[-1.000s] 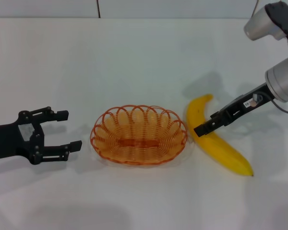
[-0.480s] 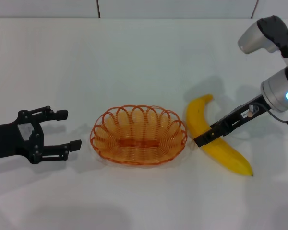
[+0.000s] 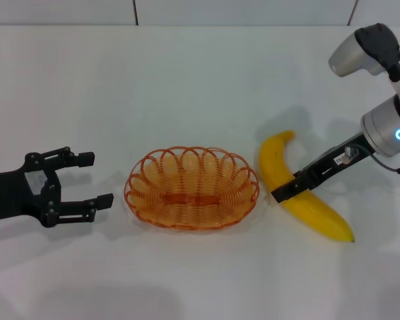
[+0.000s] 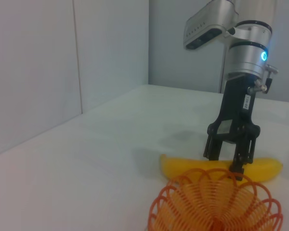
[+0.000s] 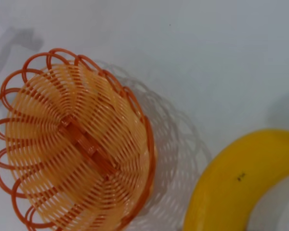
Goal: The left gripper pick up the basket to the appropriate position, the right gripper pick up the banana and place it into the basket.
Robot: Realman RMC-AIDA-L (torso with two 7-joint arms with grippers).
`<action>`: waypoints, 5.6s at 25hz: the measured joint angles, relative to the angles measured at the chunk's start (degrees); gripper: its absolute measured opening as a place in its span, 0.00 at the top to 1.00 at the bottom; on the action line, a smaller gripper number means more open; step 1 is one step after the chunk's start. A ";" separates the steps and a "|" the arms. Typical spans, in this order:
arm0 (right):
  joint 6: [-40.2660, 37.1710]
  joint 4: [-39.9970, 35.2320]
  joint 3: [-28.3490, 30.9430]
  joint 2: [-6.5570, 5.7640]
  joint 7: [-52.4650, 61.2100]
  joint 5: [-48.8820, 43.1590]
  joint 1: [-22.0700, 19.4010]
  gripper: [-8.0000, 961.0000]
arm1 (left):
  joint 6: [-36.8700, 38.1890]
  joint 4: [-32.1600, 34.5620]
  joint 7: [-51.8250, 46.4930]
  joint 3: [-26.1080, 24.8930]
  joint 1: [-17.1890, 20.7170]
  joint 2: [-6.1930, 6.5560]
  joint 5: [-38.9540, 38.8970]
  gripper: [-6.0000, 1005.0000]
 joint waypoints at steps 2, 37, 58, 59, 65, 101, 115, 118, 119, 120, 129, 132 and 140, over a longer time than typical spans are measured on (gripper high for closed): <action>0.00 0.02 -0.05 0.01 -0.07 0.00 -0.01 0.23 | 0.00 0.00 -0.01 0.00 0.00 0.00 0.01 0.12; -14.58 -38.26 -21.57 0.64 -12.97 28.43 -9.16 0.48 | 3.48 0.06 -0.30 0.37 0.99 1.37 2.69 0.12; 4.15 -27.46 -35.53 0.65 -15.76 28.13 -5.48 0.48 | 5.98 -1.91 -19.81 1.05 -2.22 4.56 5.84 0.13; 4.36 -27.41 -35.52 0.63 -15.78 28.13 -5.53 0.48 | 6.05 -2.03 -20.11 1.13 -2.30 4.60 5.98 0.13; 5.95 -26.71 -36.13 0.61 -15.82 28.14 -5.23 0.48 | 5.37 -2.04 -18.76 1.10 -2.25 4.31 6.12 0.13; -18.75 -27.29 5.98 0.40 -46.80 35.40 -24.17 0.23 | 5.36 -1.75 -15.65 0.54 -1.09 4.40 6.13 0.12; -12.03 3.31 10.16 0.17 -78.23 30.87 -24.63 0.23 | 4.17 -2.03 -2.47 -0.19 -0.15 3.04 5.64 0.12; -11.71 5.16 11.29 0.17 -78.67 30.99 -24.60 0.23 | 0.97 -2.11 4.38 -3.38 0.88 0.83 5.55 0.12; -11.40 5.69 11.77 0.17 -79.11 31.00 -24.55 0.23 | -0.19 -2.13 6.37 -4.34 1.03 0.02 5.80 0.12; -10.96 6.60 12.38 0.17 -79.93 31.00 -24.38 0.23 | -0.91 -2.22 7.60 -4.89 1.11 -0.53 5.90 0.12; -8.39 10.28 13.45 0.20 -82.53 31.02 -23.11 0.23 | -3.22 -5.18 13.57 -5.43 0.12 -1.49 5.52 0.13; -8.39 10.87 13.46 0.19 -82.68 31.02 -22.71 0.23 | -3.28 -5.23 13.77 -5.44 0.06 -1.77 5.75 0.13; -8.40 11.03 13.46 0.18 -82.83 31.03 -22.64 0.23 | -3.04 -5.23 13.86 -5.44 0.14 -1.81 5.72 0.13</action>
